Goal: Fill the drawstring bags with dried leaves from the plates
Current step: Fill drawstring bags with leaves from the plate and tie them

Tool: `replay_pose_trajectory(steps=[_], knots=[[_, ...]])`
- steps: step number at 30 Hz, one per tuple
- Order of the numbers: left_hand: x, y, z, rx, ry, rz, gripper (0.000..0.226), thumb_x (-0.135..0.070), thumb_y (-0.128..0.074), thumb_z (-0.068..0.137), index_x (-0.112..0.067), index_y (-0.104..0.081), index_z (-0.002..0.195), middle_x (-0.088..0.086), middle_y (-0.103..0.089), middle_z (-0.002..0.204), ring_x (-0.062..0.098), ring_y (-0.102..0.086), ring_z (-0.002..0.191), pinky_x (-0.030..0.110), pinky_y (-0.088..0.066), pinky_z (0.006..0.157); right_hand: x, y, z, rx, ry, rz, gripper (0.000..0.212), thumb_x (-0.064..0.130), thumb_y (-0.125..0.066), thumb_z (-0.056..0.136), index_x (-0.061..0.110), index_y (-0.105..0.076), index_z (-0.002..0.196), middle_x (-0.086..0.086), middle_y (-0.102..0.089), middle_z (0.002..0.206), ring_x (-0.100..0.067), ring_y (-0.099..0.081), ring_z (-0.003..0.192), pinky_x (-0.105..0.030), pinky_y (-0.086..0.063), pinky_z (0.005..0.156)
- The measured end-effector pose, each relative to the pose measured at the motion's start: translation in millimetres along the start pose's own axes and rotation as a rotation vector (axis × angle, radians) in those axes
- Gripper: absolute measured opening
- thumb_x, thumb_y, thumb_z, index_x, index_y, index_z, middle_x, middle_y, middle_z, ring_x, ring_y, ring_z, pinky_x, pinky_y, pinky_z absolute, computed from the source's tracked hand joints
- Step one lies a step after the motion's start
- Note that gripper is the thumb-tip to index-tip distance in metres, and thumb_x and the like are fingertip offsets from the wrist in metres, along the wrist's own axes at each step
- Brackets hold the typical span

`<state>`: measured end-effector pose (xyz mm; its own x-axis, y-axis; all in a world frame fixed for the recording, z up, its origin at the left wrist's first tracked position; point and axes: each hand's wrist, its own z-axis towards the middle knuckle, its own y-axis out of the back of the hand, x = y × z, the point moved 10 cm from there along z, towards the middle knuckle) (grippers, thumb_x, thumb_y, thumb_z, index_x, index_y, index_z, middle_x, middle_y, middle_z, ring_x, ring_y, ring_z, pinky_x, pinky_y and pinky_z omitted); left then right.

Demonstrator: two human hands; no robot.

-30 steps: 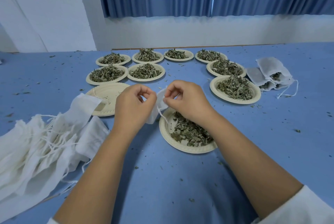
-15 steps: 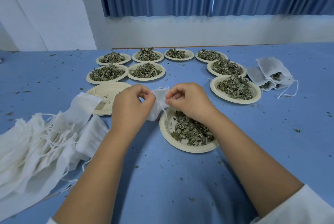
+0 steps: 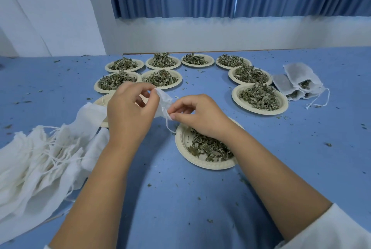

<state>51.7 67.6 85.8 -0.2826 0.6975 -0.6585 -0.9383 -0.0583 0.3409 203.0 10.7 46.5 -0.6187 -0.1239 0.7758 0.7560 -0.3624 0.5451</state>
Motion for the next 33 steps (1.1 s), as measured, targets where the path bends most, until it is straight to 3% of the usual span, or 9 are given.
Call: replay_pose_trajectory(steps=[5, 10, 14, 17, 22, 27, 30, 31, 33], knots=[[7.2, -18.8, -2.4, 0.109, 0.011, 0.039, 0.007, -0.020, -0.067, 0.086, -0.027, -0.069, 0.084, -0.013, -0.059, 0.078, 0.006, -0.054, 0.070, 0.006, -0.037, 0.065, -11.8, 10.5, 2.5, -0.069, -0.046, -0.051, 0.014, 0.015, -0.071, 0.086, 0.029, -0.072, 0.087, 0.018, -0.064, 0.071, 0.004, -0.052, 0.059, -0.012, -0.044, 0.065], [23.0, -49.7, -11.0, 0.293, 0.083, 0.090, 0.006, -0.026, -0.068, 0.087, -0.030, -0.070, 0.083, -0.014, -0.062, 0.074, 0.004, -0.053, 0.063, 0.028, -0.044, 0.067, -27.7, 23.9, 3.1, -0.089, -0.137, -0.082, 0.011, 0.017, -0.069, 0.087, 0.024, -0.073, 0.094, 0.009, -0.067, 0.078, 0.005, -0.055, 0.062, -0.016, -0.045, 0.068], [19.5, -58.9, -17.2, 0.309, 0.068, 0.084, 0.006, -0.025, -0.067, 0.088, -0.028, -0.071, 0.088, -0.013, -0.061, 0.074, 0.004, -0.051, 0.064, 0.028, -0.040, 0.064, -27.8, 33.7, 0.8, 0.005, -0.132, -0.245, 0.007, 0.021, -0.071, 0.086, 0.025, -0.075, 0.089, 0.009, -0.068, 0.079, 0.006, -0.053, 0.062, -0.010, -0.039, 0.063], [14.8, -61.9, -20.9, 0.305, 0.050, 0.107, 0.008, -0.025, -0.066, 0.088, -0.028, -0.073, 0.090, -0.012, -0.061, 0.076, 0.002, -0.050, 0.065, 0.019, -0.034, 0.060, -30.5, 42.0, -3.4, 0.087, -0.157, -0.377, 0.002, 0.031, -0.072, 0.084, 0.030, -0.073, 0.086, 0.009, -0.065, 0.079, 0.005, -0.053, 0.065, -0.017, -0.038, 0.062], [11.8, -62.6, -23.0, 0.288, 0.053, 0.136, 0.009, -0.024, -0.065, 0.089, -0.027, -0.074, 0.090, -0.010, -0.062, 0.081, 0.002, -0.049, 0.063, 0.018, -0.030, 0.059, -40.5, 46.5, -15.0, 0.239, -0.270, -0.451, 0.029, 0.052, -0.077, 0.073, 0.035, -0.070, 0.095, 0.011, -0.064, 0.093, -0.003, -0.060, 0.081, -0.021, -0.043, 0.064], [14.4, -63.1, -24.1, 0.279, 0.094, 0.100, 0.012, -0.023, -0.064, 0.090, -0.026, -0.075, 0.095, -0.011, -0.062, 0.081, 0.002, -0.050, 0.066, 0.024, -0.035, 0.064, -50.2, 32.4, -23.0, 0.364, -0.341, -0.457, 0.033, 0.044, -0.082, 0.071, 0.038, -0.069, 0.101, 0.011, -0.058, 0.105, -0.009, -0.060, 0.094, -0.030, -0.056, 0.076], [14.6, -65.7, -26.2, 0.285, 0.103, 0.077, 0.013, -0.024, -0.064, 0.090, -0.025, -0.073, 0.099, -0.014, -0.062, 0.079, 0.001, -0.051, 0.068, 0.025, -0.040, 0.067, -47.3, 30.5, -20.4, 0.335, -0.300, -0.466, 0.024, 0.035, -0.082, 0.074, 0.036, -0.071, 0.096, 0.010, -0.058, 0.098, -0.012, -0.062, 0.090, -0.015, -0.052, 0.060], [15.3, -66.1, -26.4, 0.285, 0.110, 0.070, 0.013, -0.025, -0.064, 0.091, -0.025, -0.072, 0.101, -0.015, -0.063, 0.078, 0.002, -0.051, 0.068, 0.026, -0.041, 0.068, -46.6, 30.1, -19.5, 0.326, -0.287, -0.471, 0.021, 0.032, -0.082, 0.075, 0.036, -0.072, 0.094, 0.009, -0.059, 0.096, -0.013, -0.062, 0.089, -0.016, -0.052, 0.059], [17.1, -66.3, -26.5, 0.281, 0.128, 0.052, 0.013, -0.026, -0.065, 0.091, -0.024, -0.072, 0.101, -0.015, -0.063, 0.076, 0.002, -0.052, 0.067, 0.027, -0.044, 0.069, -45.9, 29.3, -18.2, 0.310, -0.276, -0.448, 0.017, 0.026, -0.080, 0.076, 0.035, -0.072, 0.088, 0.005, -0.061, 0.094, -0.016, -0.064, 0.088, -0.032, -0.058, 0.070]])
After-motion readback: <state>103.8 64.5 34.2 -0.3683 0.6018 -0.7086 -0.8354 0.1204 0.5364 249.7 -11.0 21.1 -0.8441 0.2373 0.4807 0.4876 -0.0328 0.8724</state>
